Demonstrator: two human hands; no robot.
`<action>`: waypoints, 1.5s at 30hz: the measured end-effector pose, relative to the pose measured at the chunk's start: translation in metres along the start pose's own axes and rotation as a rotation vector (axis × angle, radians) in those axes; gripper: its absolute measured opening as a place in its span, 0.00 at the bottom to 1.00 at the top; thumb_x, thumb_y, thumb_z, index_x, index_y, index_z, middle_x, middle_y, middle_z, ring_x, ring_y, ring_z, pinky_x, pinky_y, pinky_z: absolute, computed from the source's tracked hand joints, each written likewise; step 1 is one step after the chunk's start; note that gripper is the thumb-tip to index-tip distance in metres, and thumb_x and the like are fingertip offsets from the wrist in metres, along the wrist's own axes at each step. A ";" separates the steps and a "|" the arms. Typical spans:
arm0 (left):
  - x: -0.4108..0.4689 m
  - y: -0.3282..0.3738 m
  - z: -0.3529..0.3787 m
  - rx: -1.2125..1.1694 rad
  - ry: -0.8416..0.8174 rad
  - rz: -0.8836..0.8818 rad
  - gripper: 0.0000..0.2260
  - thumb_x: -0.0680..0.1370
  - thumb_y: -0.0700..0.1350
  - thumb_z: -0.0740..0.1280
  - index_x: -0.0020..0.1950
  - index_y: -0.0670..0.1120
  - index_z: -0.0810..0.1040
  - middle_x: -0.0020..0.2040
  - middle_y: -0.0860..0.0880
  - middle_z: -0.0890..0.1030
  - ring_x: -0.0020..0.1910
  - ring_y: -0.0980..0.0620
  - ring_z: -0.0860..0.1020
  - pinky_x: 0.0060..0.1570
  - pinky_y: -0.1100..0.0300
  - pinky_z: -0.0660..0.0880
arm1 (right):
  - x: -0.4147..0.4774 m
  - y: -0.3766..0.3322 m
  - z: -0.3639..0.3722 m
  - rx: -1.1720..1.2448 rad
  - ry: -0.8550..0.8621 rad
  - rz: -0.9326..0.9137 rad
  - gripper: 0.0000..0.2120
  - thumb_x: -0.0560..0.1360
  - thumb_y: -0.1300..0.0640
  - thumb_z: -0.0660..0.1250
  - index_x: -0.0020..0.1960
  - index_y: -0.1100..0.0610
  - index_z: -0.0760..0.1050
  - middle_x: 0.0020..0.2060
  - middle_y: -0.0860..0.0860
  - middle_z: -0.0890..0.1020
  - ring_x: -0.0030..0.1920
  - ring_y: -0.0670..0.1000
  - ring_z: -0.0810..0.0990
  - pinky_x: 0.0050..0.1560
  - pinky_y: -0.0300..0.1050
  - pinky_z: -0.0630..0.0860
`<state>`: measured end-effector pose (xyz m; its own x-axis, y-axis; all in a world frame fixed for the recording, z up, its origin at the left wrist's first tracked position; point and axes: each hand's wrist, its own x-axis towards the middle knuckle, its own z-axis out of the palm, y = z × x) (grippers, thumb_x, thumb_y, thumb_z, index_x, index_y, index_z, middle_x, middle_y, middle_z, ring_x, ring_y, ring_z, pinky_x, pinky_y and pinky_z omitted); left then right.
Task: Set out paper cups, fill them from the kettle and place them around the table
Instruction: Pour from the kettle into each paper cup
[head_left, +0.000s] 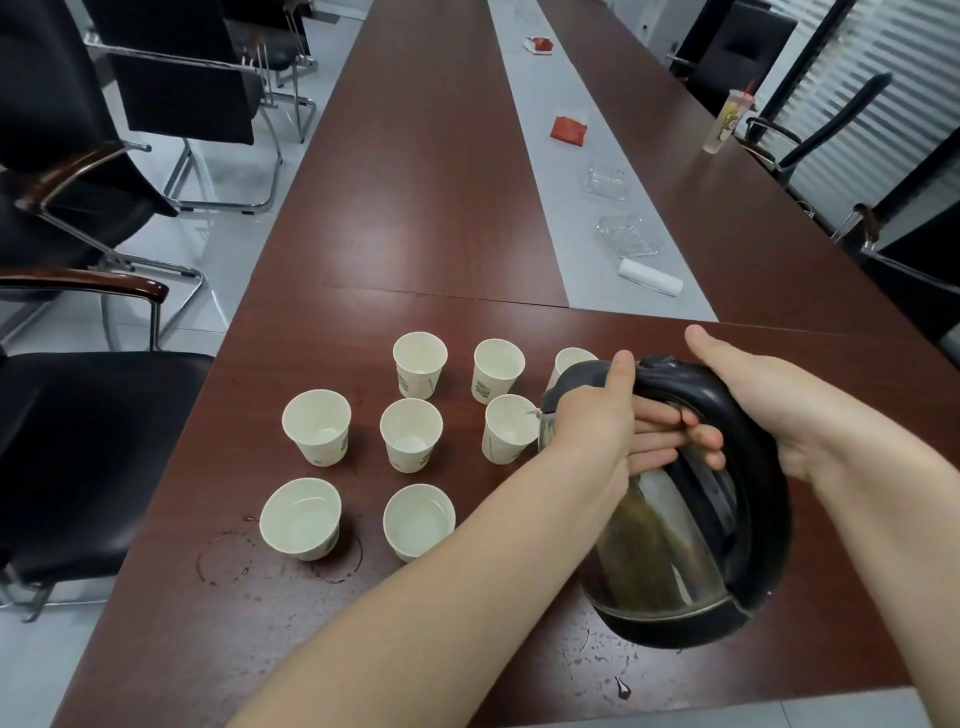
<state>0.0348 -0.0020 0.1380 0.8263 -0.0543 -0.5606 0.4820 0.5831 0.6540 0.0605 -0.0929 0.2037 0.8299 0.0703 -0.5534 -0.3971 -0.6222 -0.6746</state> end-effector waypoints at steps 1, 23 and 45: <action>0.000 0.000 0.000 -0.003 -0.001 0.000 0.29 0.81 0.59 0.56 0.32 0.38 0.75 0.20 0.49 0.77 0.20 0.57 0.77 0.26 0.66 0.76 | 0.000 0.000 0.000 -0.004 -0.001 0.000 0.34 0.76 0.35 0.54 0.28 0.64 0.69 0.16 0.56 0.68 0.16 0.53 0.67 0.18 0.37 0.68; 0.005 0.002 0.000 -0.044 -0.017 0.002 0.29 0.81 0.59 0.55 0.32 0.38 0.75 0.21 0.49 0.78 0.20 0.57 0.78 0.26 0.66 0.77 | 0.007 -0.010 -0.005 -0.058 -0.032 0.018 0.35 0.75 0.34 0.54 0.26 0.63 0.70 0.17 0.57 0.68 0.16 0.53 0.67 0.18 0.37 0.68; 0.009 0.001 -0.001 -0.056 -0.020 -0.025 0.29 0.81 0.59 0.54 0.33 0.38 0.75 0.21 0.49 0.78 0.20 0.57 0.78 0.26 0.66 0.76 | 0.011 -0.012 -0.003 -0.103 -0.035 0.050 0.35 0.76 0.35 0.54 0.27 0.63 0.70 0.17 0.56 0.68 0.15 0.53 0.68 0.18 0.36 0.67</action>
<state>0.0421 -0.0010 0.1331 0.8202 -0.0851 -0.5658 0.4858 0.6259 0.6102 0.0752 -0.0868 0.2075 0.7951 0.0630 -0.6032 -0.3940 -0.7025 -0.5927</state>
